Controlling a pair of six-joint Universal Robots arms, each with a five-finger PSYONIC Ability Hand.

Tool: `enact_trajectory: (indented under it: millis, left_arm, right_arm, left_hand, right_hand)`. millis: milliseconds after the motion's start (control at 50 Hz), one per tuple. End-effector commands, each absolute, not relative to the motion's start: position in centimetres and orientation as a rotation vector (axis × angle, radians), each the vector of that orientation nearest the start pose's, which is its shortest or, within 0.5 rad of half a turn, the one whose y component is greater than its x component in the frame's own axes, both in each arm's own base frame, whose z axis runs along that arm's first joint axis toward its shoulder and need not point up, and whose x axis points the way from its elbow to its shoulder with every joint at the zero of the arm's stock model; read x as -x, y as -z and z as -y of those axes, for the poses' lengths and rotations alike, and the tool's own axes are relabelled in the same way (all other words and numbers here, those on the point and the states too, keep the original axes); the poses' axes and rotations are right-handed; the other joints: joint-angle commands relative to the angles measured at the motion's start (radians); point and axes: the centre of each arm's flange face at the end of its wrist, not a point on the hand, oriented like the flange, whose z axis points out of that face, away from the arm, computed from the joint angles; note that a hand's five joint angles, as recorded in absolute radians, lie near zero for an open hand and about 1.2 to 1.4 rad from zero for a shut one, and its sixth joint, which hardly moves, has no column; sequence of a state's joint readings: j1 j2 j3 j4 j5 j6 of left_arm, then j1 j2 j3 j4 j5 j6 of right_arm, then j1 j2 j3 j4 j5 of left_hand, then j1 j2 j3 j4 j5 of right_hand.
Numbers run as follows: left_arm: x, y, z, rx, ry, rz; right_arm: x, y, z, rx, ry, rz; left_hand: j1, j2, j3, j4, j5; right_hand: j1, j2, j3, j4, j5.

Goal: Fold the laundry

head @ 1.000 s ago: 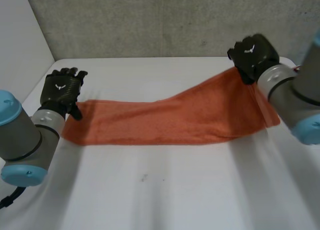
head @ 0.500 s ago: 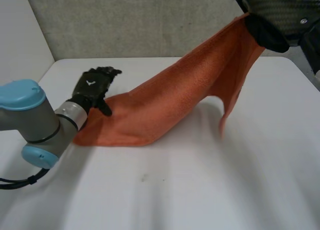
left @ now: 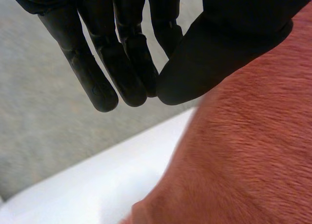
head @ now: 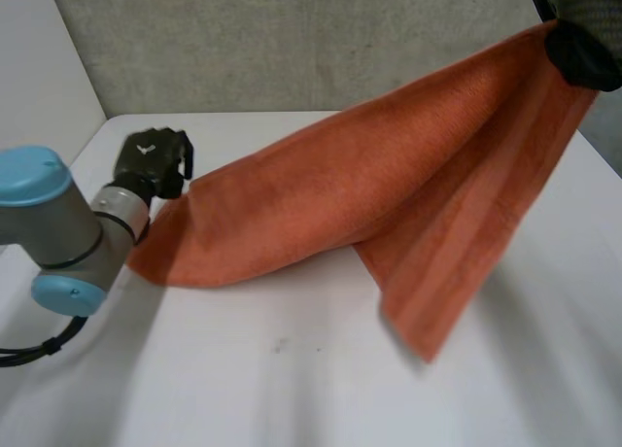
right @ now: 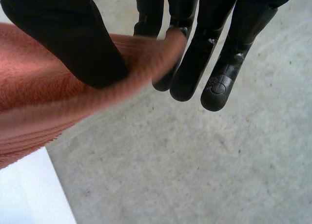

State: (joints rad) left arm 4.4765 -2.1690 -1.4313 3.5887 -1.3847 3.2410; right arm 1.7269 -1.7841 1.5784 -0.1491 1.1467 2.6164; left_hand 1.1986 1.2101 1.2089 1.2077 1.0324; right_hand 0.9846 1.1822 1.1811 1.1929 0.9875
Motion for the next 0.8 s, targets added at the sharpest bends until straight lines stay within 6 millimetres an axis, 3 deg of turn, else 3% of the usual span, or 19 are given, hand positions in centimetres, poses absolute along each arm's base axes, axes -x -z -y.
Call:
enact_trajectory:
  millis: [20,120,220,300,320,340,360,380,400,500,540,580,700,800]
  left_arm:
    - [22.7,-19.8,36.4,-0.552,2.416,-2.248]
    - [21.7,-20.8,33.8,-0.545,2.39,-2.27]
    - [21.9,-20.9,31.6,-0.591,2.386,-2.297]
    - [22.2,-20.1,30.5,-0.625,2.368,-2.336]
    - [22.6,-19.8,30.4,-0.639,2.377,-2.333]
    - [22.9,-19.9,30.7,-0.653,2.398,-2.31]
    - [22.9,-19.9,30.7,-0.653,2.398,-2.31]
    - [23.3,-19.7,31.3,-0.66,2.41,-2.298]
    - [23.3,-19.7,31.3,-0.66,2.41,-2.298]
    - [26.1,-18.6,33.3,-0.739,2.455,-2.304]
    - [27.9,-17.8,34.3,-0.792,2.479,-2.303]
    - [28.7,-17.4,34.8,-0.818,2.486,-2.309]
    - [32.0,-15.5,33.9,-1.057,2.459,-2.468]
    - [33.4,-14.4,32.6,-1.223,2.423,-2.629]
  right_arm:
    - [-20.5,-37.7,24.5,1.062,2.555,-1.542]
    - [-20.5,-37.4,24.9,1.058,2.541,-1.563]
    - [-20.7,-35.7,25.2,1.069,2.481,-1.628]
    - [-20.7,-32.7,26.2,1.078,2.373,-1.734]
    - [-20.9,-32.3,26.0,1.085,2.354,-1.741]
    - [-20.9,-32.3,26.0,1.085,2.354,-1.741]
    - [-21.0,-32.1,25.9,1.086,2.343,-1.746]
    - [-21.0,-32.2,25.8,1.077,2.343,-1.742]
    - [-21.0,-32.2,25.8,1.077,2.343,-1.742]
    - [-21.0,-34.5,24.8,1.069,2.426,-1.654]
    - [-21.7,-37.0,23.0,1.067,2.484,-1.526]
    - [-22.0,-38.0,22.1,1.053,2.495,-1.47]
    - [-22.3,-41.1,19.7,1.014,2.54,-1.326]
    - [-22.4,-42.9,18.1,1.009,2.584,-1.234]
  left_hand:
    - [0.198,0.186,0.187,0.189,0.189]
    - [0.198,0.186,0.187,0.189,0.189]
    - [0.198,0.186,0.187,0.189,0.189]
    - [0.198,0.186,0.187,0.189,0.189]
    - [-0.052,-0.063,-0.062,-0.061,-0.06]
    - [-0.723,-0.734,-0.733,-0.732,-0.731]
    - [-0.73,-0.741,-0.74,-0.739,-0.738]
    - [-0.997,-1.009,-1.007,-1.006,-1.005]
    - [-1.0,-1.011,-1.01,-1.009,-1.008]
    - [-0.929,-0.941,-0.94,-0.938,-0.938]
    - [-0.935,-0.947,-0.946,-0.944,-0.944]
    - [-0.929,-0.941,-0.94,-0.938,-0.938]
    - [-0.891,-0.903,-0.902,-0.9,-0.9]
    - [-0.874,-0.885,-0.884,-0.883,-0.882]
  right_hand:
    - [0.412,0.214,0.215,0.203,0.234]
    - [0.412,0.214,0.215,0.203,0.234]
    - [0.412,0.214,0.215,0.203,0.234]
    - [0.412,0.214,0.215,0.203,0.234]
    - [0.412,0.214,0.215,0.203,0.234]
    - [0.412,0.214,0.215,0.203,0.234]
    - [0.412,0.214,0.215,0.203,0.234]
    - [0.412,0.214,0.215,0.203,0.234]
    - [0.412,0.214,0.215,0.203,0.234]
    - [0.412,0.214,0.215,0.203,0.234]
    - [0.412,0.214,0.215,0.203,0.234]
    - [0.412,0.214,0.215,0.203,0.234]
    - [0.412,0.214,0.215,0.203,0.234]
    - [0.412,0.214,0.215,0.203,0.234]
